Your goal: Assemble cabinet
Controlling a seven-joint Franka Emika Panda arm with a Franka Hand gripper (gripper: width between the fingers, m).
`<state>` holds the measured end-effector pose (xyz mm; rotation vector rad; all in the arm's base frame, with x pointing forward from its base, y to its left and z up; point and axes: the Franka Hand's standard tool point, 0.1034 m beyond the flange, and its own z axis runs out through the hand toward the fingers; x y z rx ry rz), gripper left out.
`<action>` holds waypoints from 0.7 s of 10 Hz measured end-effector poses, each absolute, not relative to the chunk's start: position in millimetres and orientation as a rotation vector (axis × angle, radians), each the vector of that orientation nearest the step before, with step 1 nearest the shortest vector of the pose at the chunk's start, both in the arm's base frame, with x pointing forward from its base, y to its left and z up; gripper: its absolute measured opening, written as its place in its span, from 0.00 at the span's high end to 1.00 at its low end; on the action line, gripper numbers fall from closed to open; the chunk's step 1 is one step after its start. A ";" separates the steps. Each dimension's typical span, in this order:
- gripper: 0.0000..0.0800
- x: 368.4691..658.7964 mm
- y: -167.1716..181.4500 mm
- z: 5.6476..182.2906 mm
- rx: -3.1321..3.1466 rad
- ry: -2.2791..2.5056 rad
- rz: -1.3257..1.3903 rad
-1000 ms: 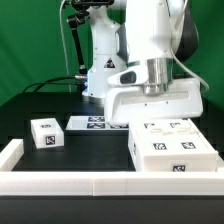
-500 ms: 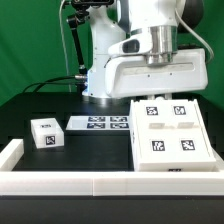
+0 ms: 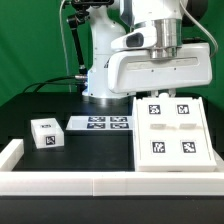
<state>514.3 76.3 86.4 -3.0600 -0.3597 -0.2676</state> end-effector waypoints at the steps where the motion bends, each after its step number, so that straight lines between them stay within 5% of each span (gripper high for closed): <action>1: 1.00 514.3 76.3 86.7 -3.060 -0.360 -0.260; 7: 1.00 523.9 75.2 104.7 -3.064 -0.360 -0.160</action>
Offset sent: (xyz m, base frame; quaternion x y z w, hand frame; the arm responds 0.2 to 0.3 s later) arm 0.0148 -0.0064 0.0245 -0.0101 -0.0302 -0.0155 0.9994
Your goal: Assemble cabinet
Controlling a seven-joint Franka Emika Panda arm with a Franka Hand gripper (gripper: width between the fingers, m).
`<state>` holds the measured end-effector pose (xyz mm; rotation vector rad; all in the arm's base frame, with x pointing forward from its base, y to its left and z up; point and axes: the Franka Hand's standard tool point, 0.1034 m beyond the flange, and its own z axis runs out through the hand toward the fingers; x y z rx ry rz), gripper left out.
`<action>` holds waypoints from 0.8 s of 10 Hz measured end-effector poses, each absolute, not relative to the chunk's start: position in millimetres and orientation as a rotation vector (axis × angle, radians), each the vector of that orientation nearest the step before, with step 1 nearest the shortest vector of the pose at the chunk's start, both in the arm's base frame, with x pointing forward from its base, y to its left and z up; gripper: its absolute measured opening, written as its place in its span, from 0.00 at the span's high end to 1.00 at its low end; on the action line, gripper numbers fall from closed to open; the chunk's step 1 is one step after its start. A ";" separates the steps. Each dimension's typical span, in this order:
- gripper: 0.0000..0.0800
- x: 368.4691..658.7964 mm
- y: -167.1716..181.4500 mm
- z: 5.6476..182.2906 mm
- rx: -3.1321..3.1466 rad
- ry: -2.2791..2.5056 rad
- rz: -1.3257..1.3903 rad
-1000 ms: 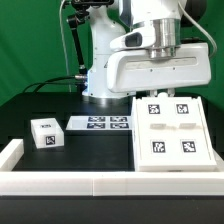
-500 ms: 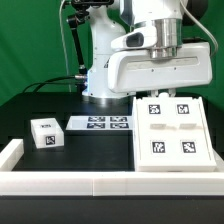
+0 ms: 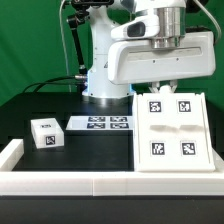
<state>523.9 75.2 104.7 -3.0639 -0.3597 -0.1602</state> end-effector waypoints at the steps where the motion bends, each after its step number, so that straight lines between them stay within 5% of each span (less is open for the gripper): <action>1: 1.00 523.7 75.2 104.5 -3.064 -0.360 -0.160; 8: 1.00 532.8 71.8 119.4 -3.064 -0.382 -0.129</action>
Offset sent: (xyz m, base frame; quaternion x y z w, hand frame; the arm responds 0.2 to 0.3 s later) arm 0.0016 -0.0111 0.0110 -0.0162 -0.0125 -0.0141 0.9997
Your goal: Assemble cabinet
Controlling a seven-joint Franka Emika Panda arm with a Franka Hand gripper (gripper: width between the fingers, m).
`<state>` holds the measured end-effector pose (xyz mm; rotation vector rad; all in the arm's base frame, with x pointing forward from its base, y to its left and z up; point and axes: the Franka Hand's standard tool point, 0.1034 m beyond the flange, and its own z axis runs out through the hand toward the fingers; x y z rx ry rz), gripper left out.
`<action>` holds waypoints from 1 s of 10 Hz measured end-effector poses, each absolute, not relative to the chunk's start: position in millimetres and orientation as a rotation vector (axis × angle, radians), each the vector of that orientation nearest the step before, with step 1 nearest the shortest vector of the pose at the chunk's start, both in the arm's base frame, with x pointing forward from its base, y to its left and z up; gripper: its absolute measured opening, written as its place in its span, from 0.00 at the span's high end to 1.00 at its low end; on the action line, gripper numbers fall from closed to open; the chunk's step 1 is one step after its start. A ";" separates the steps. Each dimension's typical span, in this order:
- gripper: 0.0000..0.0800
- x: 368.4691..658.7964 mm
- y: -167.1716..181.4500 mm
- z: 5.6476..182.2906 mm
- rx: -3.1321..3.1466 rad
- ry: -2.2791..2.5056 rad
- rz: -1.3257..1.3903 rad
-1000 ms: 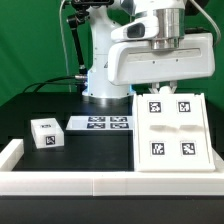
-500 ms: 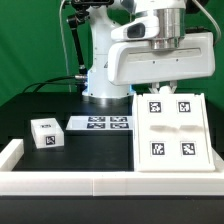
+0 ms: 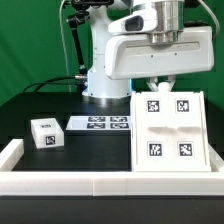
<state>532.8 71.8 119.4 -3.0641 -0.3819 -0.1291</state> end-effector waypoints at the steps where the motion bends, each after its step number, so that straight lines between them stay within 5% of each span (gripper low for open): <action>1: 1.00 539.6 75.1 124.4 -3.061 -0.388 -0.117; 10: 1.00 541.7 75.3 136.2 -3.062 -0.383 -0.107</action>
Offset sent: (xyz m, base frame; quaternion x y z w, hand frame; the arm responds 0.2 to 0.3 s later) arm 0.0000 0.0000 0.0000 0.0000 0.0000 0.0000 1.0000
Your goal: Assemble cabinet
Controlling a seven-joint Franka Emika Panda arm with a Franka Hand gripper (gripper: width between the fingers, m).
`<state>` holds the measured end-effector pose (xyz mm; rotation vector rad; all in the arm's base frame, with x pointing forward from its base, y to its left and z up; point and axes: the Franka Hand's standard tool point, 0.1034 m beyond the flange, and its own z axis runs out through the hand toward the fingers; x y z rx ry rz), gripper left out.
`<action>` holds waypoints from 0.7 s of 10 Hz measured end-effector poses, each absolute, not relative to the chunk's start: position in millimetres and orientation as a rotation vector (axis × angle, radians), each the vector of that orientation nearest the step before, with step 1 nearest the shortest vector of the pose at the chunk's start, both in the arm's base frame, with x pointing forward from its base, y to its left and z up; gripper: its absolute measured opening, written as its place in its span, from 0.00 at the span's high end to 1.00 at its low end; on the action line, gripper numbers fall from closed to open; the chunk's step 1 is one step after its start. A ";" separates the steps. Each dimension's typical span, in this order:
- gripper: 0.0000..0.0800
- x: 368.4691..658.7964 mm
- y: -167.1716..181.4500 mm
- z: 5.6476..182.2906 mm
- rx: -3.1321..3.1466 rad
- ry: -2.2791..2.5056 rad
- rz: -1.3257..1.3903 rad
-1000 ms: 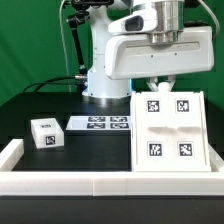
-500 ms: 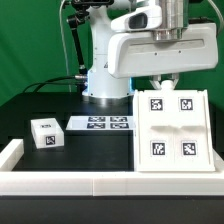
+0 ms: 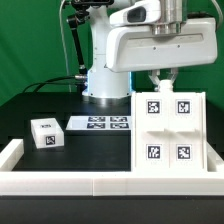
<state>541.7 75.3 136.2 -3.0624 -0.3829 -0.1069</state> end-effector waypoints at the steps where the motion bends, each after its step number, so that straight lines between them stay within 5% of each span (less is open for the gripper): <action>1: 1.00 545.7 78.9 139.3 -3.060 -0.383 -0.104; 6: 1.00 544.3 77.9 136.9 -3.061 -0.383 -0.102; 7: 0.84 544.2 77.9 136.8 -3.061 -0.383 -0.101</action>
Offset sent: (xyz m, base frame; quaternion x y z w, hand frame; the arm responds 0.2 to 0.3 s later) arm 0.0000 0.0000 0.0000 0.0000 0.0000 0.0000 1.0000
